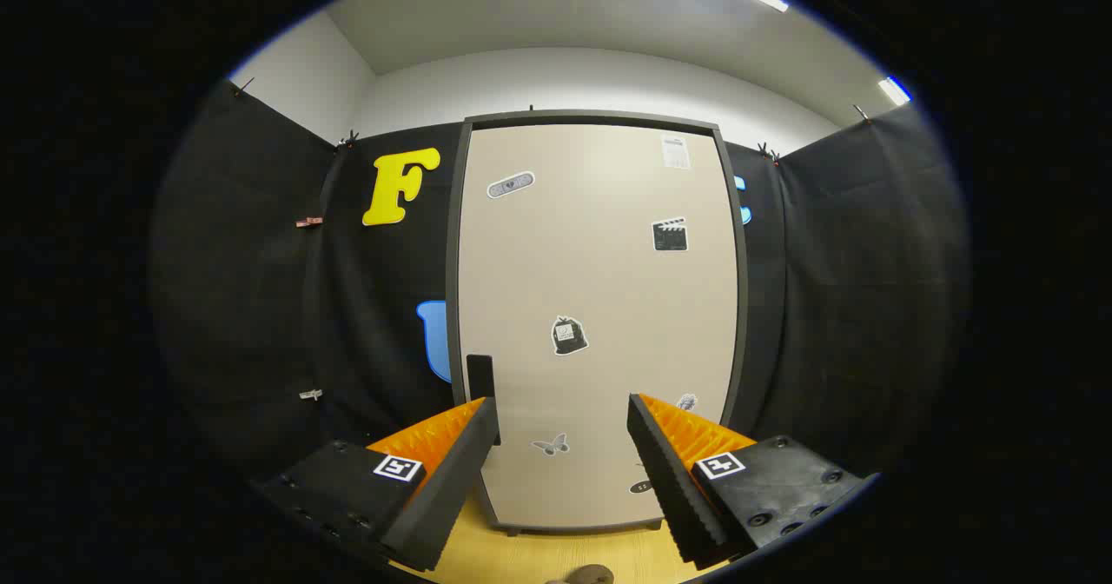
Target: Open the shoe cabinet door, grab the shoes and put them into the shoe cabinet, then close the shoe cabinet door.
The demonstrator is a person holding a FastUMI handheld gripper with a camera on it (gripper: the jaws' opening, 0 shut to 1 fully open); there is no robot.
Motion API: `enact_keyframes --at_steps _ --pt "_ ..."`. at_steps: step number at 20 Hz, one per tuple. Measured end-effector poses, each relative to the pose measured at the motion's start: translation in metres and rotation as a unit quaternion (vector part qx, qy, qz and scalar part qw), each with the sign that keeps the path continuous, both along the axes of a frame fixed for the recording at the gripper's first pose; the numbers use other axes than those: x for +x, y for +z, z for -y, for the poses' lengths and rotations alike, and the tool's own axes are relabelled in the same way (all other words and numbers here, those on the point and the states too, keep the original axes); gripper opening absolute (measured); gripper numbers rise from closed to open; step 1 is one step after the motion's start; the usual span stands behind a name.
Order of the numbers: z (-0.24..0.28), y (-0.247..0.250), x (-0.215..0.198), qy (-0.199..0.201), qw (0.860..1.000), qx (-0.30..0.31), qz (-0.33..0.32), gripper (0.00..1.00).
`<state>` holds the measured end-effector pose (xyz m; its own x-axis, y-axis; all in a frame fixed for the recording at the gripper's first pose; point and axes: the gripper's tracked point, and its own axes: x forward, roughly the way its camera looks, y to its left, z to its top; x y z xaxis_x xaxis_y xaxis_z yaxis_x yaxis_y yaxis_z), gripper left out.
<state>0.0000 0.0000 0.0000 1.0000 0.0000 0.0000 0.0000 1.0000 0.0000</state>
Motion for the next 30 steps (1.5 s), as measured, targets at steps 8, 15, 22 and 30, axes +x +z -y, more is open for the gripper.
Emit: enact_keyframes --at_steps 8,15,22,30 --pt "0.0 -0.005 0.005 -0.003 1.0 -0.004 -0.008 0.98" --pt "-0.001 -0.003 0.009 -0.005 1.0 -0.005 -0.001 0.98" --pt "-0.024 -0.014 0.026 0.01 1.0 -0.003 -0.012 0.98" --pt "-0.066 -0.046 0.079 0.024 0.999 -0.002 -0.036 0.98"
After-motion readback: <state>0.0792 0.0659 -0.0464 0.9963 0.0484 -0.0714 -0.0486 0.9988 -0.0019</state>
